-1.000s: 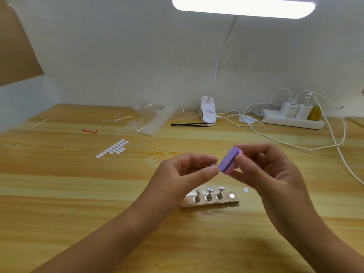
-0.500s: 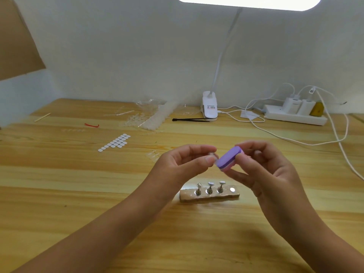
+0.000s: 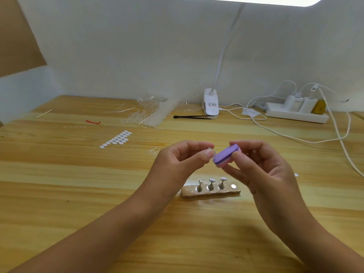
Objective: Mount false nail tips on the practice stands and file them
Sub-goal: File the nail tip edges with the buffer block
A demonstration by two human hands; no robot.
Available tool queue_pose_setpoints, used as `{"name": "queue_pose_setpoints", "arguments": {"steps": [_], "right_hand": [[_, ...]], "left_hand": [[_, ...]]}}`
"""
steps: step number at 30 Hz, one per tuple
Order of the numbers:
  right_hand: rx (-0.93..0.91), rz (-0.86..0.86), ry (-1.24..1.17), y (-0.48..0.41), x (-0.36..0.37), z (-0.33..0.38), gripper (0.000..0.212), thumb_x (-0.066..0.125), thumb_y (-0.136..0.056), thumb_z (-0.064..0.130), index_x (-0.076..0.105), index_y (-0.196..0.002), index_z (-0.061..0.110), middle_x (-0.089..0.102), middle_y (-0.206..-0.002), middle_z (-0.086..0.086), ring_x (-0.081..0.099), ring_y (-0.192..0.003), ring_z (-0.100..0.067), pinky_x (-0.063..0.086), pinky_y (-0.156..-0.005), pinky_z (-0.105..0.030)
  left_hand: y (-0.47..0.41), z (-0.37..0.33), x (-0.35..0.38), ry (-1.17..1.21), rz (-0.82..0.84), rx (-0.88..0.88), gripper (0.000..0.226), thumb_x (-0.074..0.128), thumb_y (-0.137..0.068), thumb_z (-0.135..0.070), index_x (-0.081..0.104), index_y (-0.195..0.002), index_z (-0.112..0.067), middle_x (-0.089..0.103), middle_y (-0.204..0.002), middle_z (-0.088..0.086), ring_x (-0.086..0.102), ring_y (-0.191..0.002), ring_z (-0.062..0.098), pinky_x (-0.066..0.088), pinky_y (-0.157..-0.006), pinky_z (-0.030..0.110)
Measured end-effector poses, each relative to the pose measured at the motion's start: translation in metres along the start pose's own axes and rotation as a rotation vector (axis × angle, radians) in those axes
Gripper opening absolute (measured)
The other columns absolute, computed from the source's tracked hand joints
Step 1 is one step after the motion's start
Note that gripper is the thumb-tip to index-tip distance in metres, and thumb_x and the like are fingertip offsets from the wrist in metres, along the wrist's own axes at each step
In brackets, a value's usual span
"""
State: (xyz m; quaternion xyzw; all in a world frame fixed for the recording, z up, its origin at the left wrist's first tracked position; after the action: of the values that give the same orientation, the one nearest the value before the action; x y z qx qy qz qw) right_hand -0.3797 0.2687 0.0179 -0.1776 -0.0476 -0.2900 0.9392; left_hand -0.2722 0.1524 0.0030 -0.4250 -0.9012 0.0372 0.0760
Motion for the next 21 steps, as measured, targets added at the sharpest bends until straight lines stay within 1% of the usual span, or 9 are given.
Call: {"name": "queue_pose_setpoints", "arguments": {"steps": [2,4,6,9,11,12,15,18,21], "right_hand": [[0.012,0.013,-0.013,0.0,0.001,-0.002,0.025,0.081,-0.073,0.035,0.072,-0.092,0.021,0.074,-0.092,-0.011,0.072,-0.091,-0.026,0.058,-0.079,-0.029],[0.021,0.038,-0.013,0.001,0.006,-0.005,0.032,0.083,-0.071,0.042,0.072,-0.092,0.02,0.074,-0.094,-0.012,0.072,-0.091,-0.027,0.058,-0.079,-0.03],[0.02,-0.001,-0.035,0.001,0.003,-0.007,0.029,0.082,-0.073,0.038,0.072,-0.093,0.019,0.074,-0.094,-0.012,0.072,-0.092,-0.028,0.057,-0.079,-0.028],[0.047,0.082,-0.005,0.001,0.009,-0.01,0.024,0.081,-0.076,0.034,0.072,-0.093,0.02,0.074,-0.097,-0.011,0.072,-0.093,-0.027,0.057,-0.08,-0.028],[0.033,0.042,-0.029,0.001,0.007,-0.008,0.018,0.079,-0.077,0.029,0.073,-0.092,0.021,0.075,-0.096,-0.009,0.072,-0.092,-0.024,0.057,-0.079,-0.027],[0.026,0.018,-0.037,0.0,0.004,-0.006,0.018,0.078,-0.077,0.03,0.073,-0.092,0.022,0.075,-0.096,-0.009,0.072,-0.092,-0.024,0.057,-0.08,-0.027],[0.044,0.078,-0.021,-0.001,0.008,-0.005,0.028,0.08,-0.074,0.036,0.072,-0.095,0.019,0.074,-0.097,-0.01,0.072,-0.095,-0.026,0.058,-0.082,-0.032],[0.022,0.004,-0.062,-0.001,0.003,-0.006,0.02,0.077,-0.077,0.03,0.072,-0.094,0.019,0.074,-0.095,-0.01,0.072,-0.092,-0.026,0.057,-0.08,-0.028],[0.035,0.089,-0.033,0.0,0.013,-0.008,0.023,0.079,-0.077,0.032,0.071,-0.095,0.019,0.074,-0.097,-0.009,0.072,-0.094,-0.025,0.056,-0.081,-0.027]], "left_hand": [[0.0,0.001,0.0,0.012,-0.005,0.007,0.022,0.075,-0.081,-0.03,0.076,-0.1,-0.02,0.076,-0.1,0.005,0.07,-0.098,0.016,0.053,-0.094,0.028],[0.0,0.002,0.001,0.031,-0.008,0.006,0.023,0.073,-0.079,-0.03,0.077,-0.1,-0.02,0.076,-0.1,0.005,0.07,-0.1,0.018,0.053,-0.096,0.031],[-0.001,0.002,0.001,0.036,-0.014,0.004,0.025,0.071,-0.078,-0.031,0.077,-0.1,-0.021,0.076,-0.1,0.005,0.07,-0.1,0.02,0.053,-0.098,0.033],[-0.001,0.002,0.001,0.055,-0.016,0.005,0.024,0.071,-0.078,-0.031,0.076,-0.099,-0.021,0.077,-0.099,0.005,0.071,-0.096,0.017,0.053,-0.093,0.031],[-0.001,0.003,0.0,0.07,-0.023,0.007,0.024,0.071,-0.078,-0.03,0.077,-0.099,-0.02,0.077,-0.1,0.005,0.071,-0.097,0.016,0.052,-0.093,0.03],[-0.001,0.003,-0.001,0.074,-0.029,0.008,0.024,0.072,-0.078,-0.03,0.077,-0.1,-0.02,0.076,-0.1,0.005,0.07,-0.099,0.017,0.052,-0.095,0.03],[0.0,0.004,-0.001,0.079,-0.034,0.004,0.024,0.072,-0.078,-0.03,0.077,-0.099,-0.02,0.076,-0.1,0.006,0.071,-0.099,0.018,0.053,-0.095,0.031],[0.0,0.003,-0.002,0.084,-0.054,0.007,0.025,0.072,-0.076,-0.031,0.077,-0.099,-0.022,0.076,-0.099,0.006,0.069,-0.095,0.015,0.053,-0.092,0.028],[0.0,0.003,-0.001,0.097,-0.066,0.013,0.024,0.072,-0.076,-0.03,0.076,-0.097,-0.021,0.077,-0.096,0.005,0.071,-0.092,0.015,0.055,-0.09,0.027]]}}
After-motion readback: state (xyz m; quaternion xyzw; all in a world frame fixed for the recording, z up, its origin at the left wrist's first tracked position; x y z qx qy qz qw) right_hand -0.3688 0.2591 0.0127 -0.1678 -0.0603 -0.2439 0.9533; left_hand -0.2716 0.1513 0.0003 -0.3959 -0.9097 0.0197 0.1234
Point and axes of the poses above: each hand's wrist, its own y-axis away from the middle knuckle, its own x-axis out of the palm, z = x × y, the point moved 7 cm from there along -y, towards the middle knuckle
